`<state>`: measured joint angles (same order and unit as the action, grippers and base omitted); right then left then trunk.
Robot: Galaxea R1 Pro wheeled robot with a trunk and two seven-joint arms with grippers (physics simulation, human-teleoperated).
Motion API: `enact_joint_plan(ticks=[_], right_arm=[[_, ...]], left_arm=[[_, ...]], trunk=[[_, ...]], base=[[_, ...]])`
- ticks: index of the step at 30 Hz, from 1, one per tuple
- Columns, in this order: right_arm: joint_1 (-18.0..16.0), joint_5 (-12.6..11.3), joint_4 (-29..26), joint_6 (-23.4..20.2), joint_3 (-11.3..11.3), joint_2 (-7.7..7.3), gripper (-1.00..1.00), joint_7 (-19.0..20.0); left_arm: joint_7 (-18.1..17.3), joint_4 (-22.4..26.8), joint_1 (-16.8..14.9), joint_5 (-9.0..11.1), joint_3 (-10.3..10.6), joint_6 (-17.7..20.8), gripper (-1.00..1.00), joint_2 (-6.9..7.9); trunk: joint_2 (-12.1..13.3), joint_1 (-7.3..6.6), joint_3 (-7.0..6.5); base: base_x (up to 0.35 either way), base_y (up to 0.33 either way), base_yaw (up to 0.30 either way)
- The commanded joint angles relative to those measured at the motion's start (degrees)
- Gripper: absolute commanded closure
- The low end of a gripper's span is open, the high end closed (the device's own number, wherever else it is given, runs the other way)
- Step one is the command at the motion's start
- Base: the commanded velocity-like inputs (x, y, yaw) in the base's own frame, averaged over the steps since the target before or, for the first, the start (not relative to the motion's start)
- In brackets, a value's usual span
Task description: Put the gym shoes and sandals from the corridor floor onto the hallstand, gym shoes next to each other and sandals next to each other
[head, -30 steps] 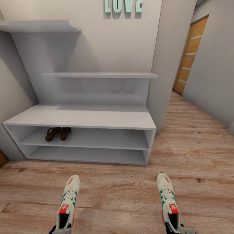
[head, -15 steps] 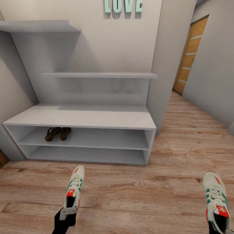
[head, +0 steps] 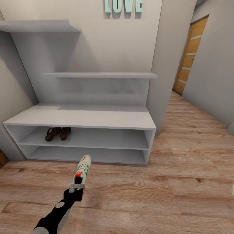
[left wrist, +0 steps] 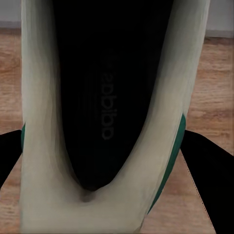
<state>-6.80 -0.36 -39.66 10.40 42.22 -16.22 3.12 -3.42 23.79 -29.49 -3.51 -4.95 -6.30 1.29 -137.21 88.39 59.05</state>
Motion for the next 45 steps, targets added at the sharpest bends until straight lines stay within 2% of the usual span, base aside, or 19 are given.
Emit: enact_joint_plan(ticks=[1, 5, 8, 13, 17, 19, 21, 31, 45], right_arm=[[-0.1, 0.0, -0.3, -0.9, 1.4, -0.40, 1.00, 0.3], [-0.1, 0.0, -0.7, -2.1, 3.3, -0.99, 1.00, 0.2], [-0.1, 0.0, -0.7, -2.5, 3.9, -1.15, 1.00, 0.2], [-0.1, -0.1, -0.8, -2.7, 4.2, -1.18, 1.00, 0.2], [-0.1, -0.1, -0.8, -2.7, 4.2, -1.11, 1.00, 0.4], [-0.1, -0.1, -0.9, -2.7, 4.2, -1.10, 1.00, 0.4], [-0.1, -0.1, -2.5, -2.7, 3.9, -0.76, 1.00, 0.4], [-0.1, 0.0, -3.8, -3.0, 3.7, -0.40, 1.00, 0.4], [-0.1, 0.0, -4.6, -3.0, 3.7, -0.39, 1.00, 0.4]], left_arm=[[-0.4, -0.1, -1.2, -0.4, 0.1, 1.5, 1.00, -0.05], [-0.4, -0.1, -4.0, -0.4, 1.3, 5.3, 1.00, -0.06], [-0.7, -0.1, -6.3, -0.4, 1.9, 7.9, 1.00, -0.11], [-2.2, -0.1, -9.5, -0.4, 2.3, 11.9, 1.00, -0.39], [-3.6, -0.1, -13.2, -0.5, 2.4, 17.3, 1.00, -1.37], [-3.7, -0.1, -14.5, -0.5, 2.4, 18.7, 1.00, -1.60], [-3.7, 0.0, -17.6, -0.4, 2.4, 21.6, 1.00, -1.87], [-3.7, 1.5, -18.2, -0.6, 2.5, 22.3, 1.00, -1.74], [-3.6, 1.6, -18.4, -0.8, 2.6, 23.8, 1.00, -1.16]], trunk=[[0.0, -0.01, 0.05], [0.0, -0.01, 0.05], [0.0, -0.01, 0.05], [0.0, -0.01, 0.05], [0.0, -0.01, 0.05], [0.0, -0.01, 0.05], [0.0, -0.01, 0.05], [0.0, -0.01, 0.08], [-5.6, 3.06, 3.57]], base=[[0.000, 0.000, 0.000], [0.000, 0.000, 0.000], [0.000, 0.000, 0.000], [0.000, 0.000, 0.000], [0.000, 0.000, 0.000], [0.000, 0.000, 0.000], [0.000, 0.000, 0.000], [0.000, 0.000, 0.000], [0.000, 0.000, 0.000]])
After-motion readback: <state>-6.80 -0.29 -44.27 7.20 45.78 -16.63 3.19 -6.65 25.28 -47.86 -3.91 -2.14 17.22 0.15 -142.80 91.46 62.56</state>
